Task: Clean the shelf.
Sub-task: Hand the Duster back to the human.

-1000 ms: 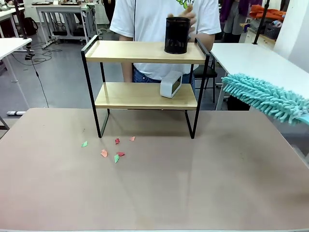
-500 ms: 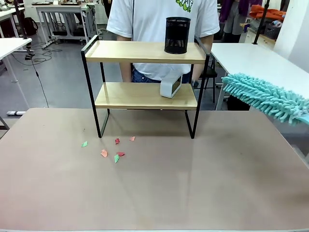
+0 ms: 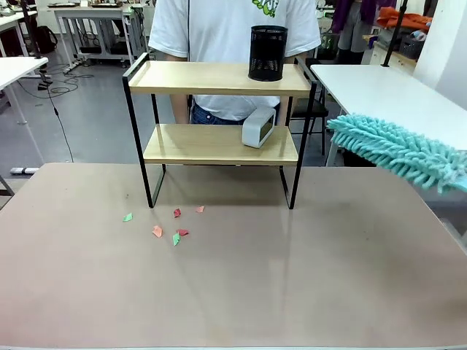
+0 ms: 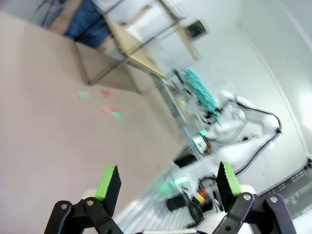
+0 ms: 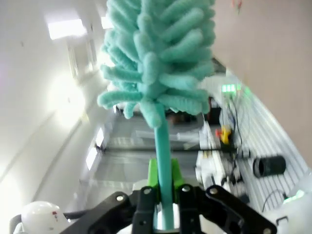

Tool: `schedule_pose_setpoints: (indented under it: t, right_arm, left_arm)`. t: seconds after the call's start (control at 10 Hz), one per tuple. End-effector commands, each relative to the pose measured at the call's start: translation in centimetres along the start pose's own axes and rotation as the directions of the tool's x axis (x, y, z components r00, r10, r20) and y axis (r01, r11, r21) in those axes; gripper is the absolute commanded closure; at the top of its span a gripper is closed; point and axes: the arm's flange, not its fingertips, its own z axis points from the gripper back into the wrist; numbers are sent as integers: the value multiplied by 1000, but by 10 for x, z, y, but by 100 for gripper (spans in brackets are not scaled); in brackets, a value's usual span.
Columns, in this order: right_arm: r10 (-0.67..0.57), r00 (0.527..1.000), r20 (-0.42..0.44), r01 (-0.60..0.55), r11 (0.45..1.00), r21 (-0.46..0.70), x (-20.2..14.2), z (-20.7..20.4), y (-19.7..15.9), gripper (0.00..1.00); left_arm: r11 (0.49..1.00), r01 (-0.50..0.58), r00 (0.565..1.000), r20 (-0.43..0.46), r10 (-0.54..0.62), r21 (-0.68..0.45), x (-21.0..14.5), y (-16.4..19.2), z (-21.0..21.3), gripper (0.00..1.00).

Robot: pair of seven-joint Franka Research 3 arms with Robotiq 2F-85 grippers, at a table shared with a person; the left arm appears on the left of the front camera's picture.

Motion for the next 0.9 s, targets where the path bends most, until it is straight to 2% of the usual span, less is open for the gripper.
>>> schedule_pose_setpoints:
  t: [0.0, 0.1, 0.2, 0.3, 0.4, 0.5, 0.6, 0.7, 0.8]
  right_arm:
    - [28, 890, -455, -83, 991, -101, -21, -43, 68, 88]
    - [-31, 818, -574, -93, 978, -184, -13, -77, 79, 88]
    - [-78, 755, -651, -117, 961, -251, 1, -115, 79, 88]
    - [-86, 730, -678, -144, 950, -276, 16, -144, 75, 88]
    - [-46, 725, -687, -196, 942, -271, 28, -158, 72, 88]
    - [-67, 818, -571, -76, 972, -223, 4, -150, 56, 88]
    - [-67, 818, -571, -76, 972, -223, 4, -150, 56, 88]
    - [-67, 818, -571, -76, 972, -223, 4, -150, 56, 88]
    - [-78, 770, -634, -111, 961, -253, 12, -169, 62, 88]
  left_arm:
    - [978, 17, 978, -199, -60, -210, 3, -84, -53, 0]
    - [954, -40, 935, -348, -69, -296, -11, -95, -83, 0]
    - [950, -78, 895, -441, -67, -303, -31, -97, -120, 0]
    - [938, -112, 850, -521, -80, -327, -57, -99, -150, 0]
    - [933, -154, 812, -580, -68, -325, -82, -98, -178, 0]
    - [966, -195, 753, -657, 35, -171, -91, -92, -190, 0]
    - [934, -110, 846, -525, -92, -341, 10, -95, -116, 0]
    - [934, -110, 846, -525, -92, -341, 10, -95, -116, 0]
    - [934, -110, 846, -525, -92, -341, 10, -95, -116, 0]
